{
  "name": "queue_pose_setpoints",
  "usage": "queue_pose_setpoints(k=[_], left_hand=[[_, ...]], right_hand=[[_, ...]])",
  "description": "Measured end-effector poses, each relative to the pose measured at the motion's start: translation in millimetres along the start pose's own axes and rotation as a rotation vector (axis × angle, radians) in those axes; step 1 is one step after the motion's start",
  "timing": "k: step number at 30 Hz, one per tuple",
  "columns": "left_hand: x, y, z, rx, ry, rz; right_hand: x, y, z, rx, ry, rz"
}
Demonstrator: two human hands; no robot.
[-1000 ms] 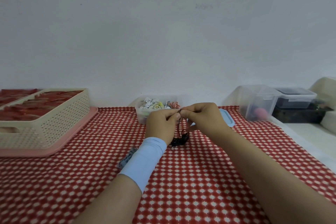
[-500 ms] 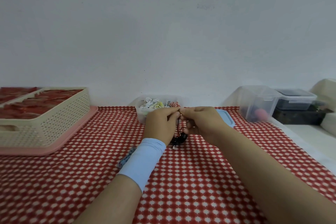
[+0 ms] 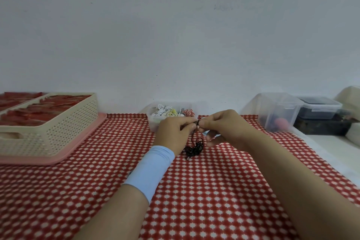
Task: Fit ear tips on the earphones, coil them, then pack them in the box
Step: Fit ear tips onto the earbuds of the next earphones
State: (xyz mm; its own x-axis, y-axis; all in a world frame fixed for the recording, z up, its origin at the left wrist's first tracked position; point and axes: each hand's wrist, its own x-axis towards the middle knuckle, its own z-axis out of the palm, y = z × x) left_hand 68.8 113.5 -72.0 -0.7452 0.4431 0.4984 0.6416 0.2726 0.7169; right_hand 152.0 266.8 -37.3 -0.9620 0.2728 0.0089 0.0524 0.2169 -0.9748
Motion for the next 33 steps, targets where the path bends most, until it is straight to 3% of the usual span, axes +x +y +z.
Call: queue_pose_setpoints(k=[9, 14, 33], left_hand=[[-0.5, 2.6, 5.5, -0.167, -0.040, -0.077], [0.6, -2.4, 5.4, -0.263, -0.053, -0.174], [-4.3, -0.7, 4.0, -0.284, -0.138, -0.188]], right_hand=[[1.0, 1.7, -7.4, 0.126, -0.067, 0.072], [3.5, 2.1, -11.6, 0.214, 0.009, 0.072], [-0.2, 5.3, -11.4, 0.128, -0.127, 0.127]])
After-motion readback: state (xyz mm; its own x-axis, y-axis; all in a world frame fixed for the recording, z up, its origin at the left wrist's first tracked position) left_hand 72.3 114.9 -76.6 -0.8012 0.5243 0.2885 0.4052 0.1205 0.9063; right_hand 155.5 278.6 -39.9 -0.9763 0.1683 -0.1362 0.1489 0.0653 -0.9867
